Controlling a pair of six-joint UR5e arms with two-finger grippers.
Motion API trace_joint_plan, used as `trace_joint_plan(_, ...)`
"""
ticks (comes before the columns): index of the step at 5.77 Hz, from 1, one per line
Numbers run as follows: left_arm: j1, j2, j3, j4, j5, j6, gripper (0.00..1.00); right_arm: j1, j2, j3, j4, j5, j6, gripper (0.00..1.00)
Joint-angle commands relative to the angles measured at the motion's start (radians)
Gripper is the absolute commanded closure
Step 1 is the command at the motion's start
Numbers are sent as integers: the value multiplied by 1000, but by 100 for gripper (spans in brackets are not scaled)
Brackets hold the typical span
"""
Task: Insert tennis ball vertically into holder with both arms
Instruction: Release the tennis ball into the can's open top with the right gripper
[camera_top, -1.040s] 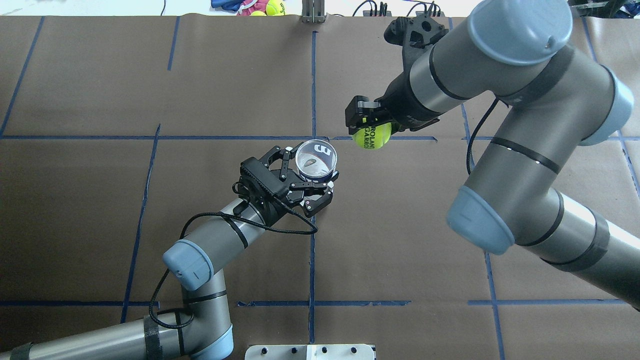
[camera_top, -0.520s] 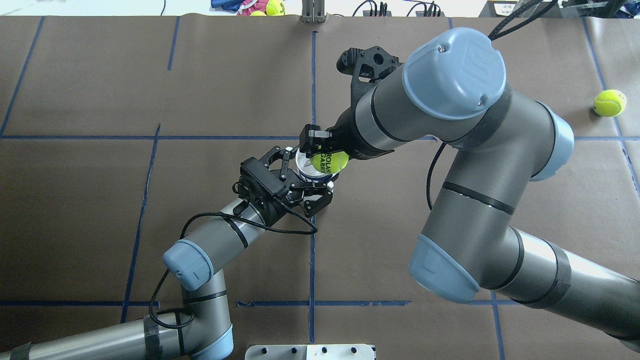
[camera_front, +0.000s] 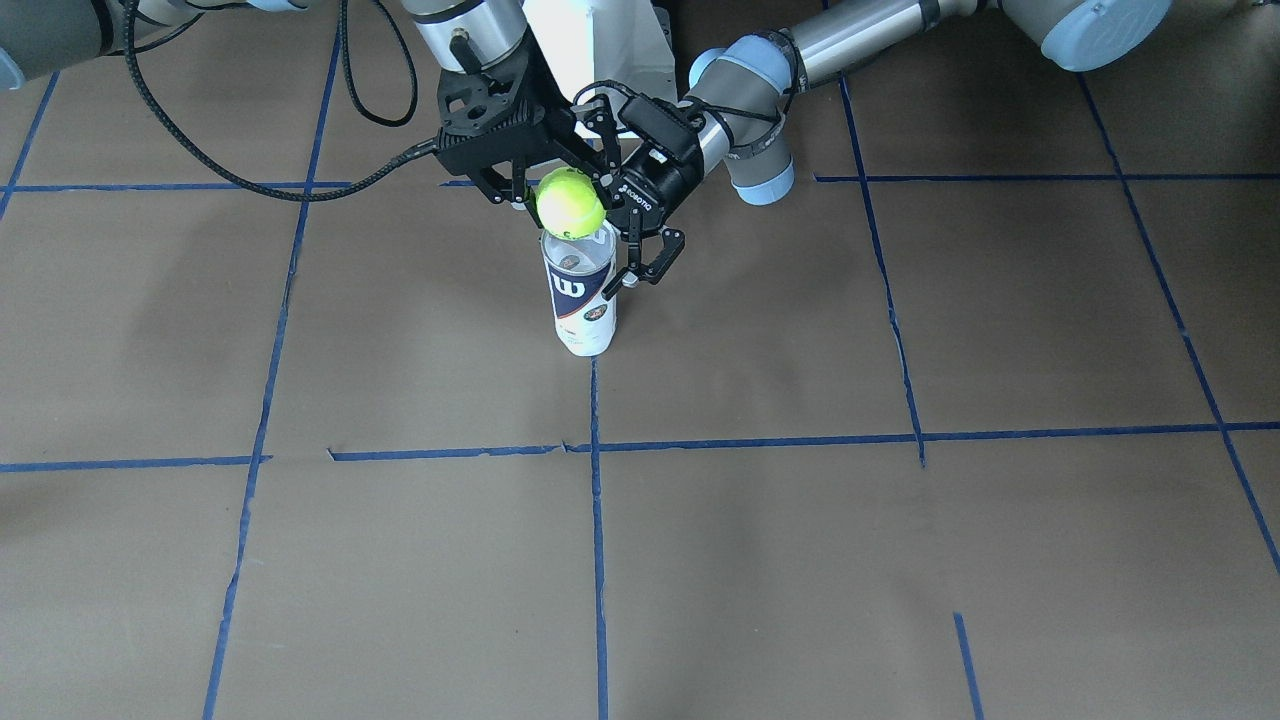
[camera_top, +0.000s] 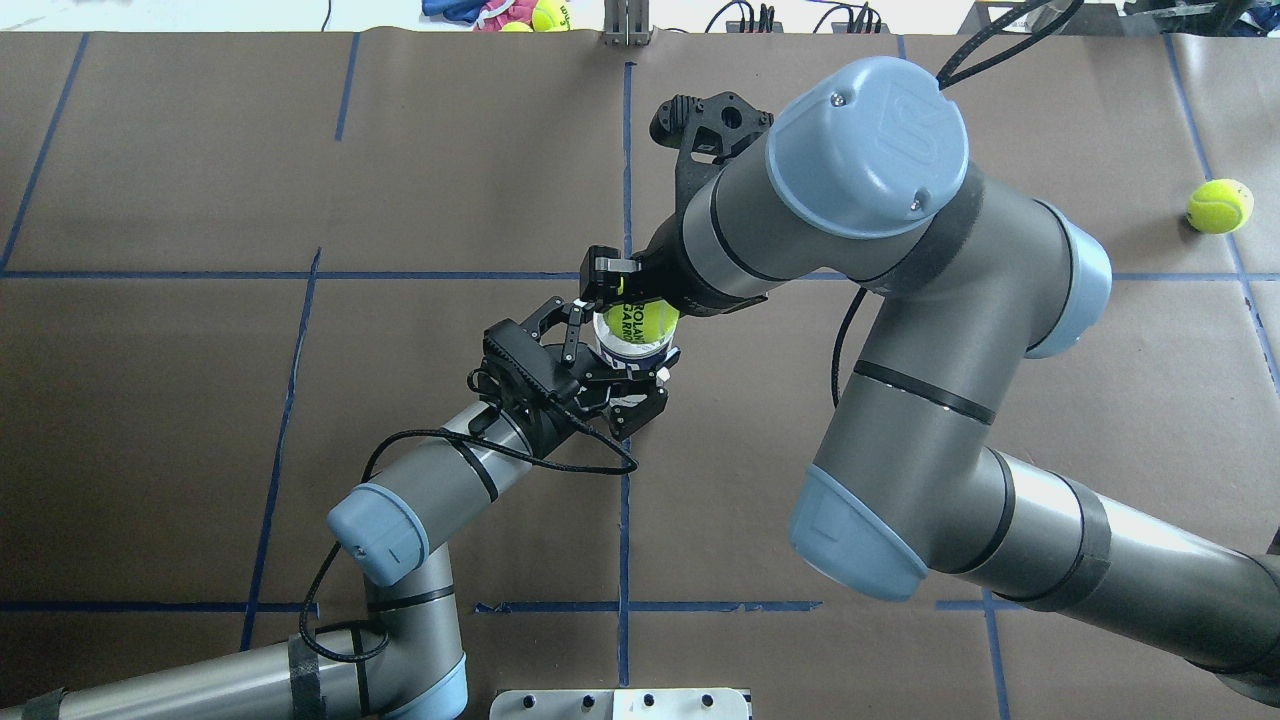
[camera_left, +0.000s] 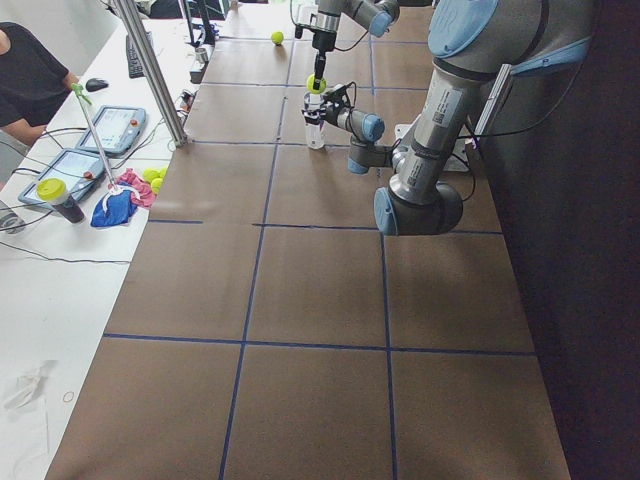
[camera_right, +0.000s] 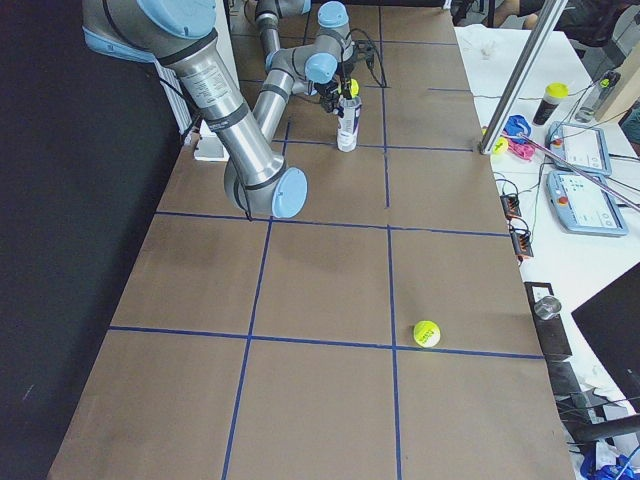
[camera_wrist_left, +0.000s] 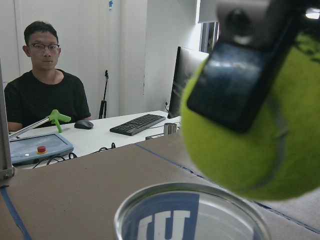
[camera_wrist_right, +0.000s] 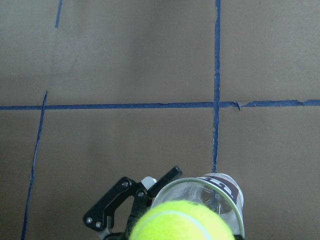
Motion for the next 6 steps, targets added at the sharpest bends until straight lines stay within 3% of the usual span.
trace_joint_plan(1,1,-2,-1,0,1,0,4,0,1,-11,0,-15,-1,17)
trace_joint_plan(2,1,-3,-1,0,1,0,4,-8,1,-11,0,-33,-1,1)
trace_joint_plan(5,1,0,-2,0,1,0,4,-2,-11,1,-2,-27,-3,1)
trace_joint_plan(6,1,1,-4,-1,1,0,4,56,-45,5,0,6,-21,1)
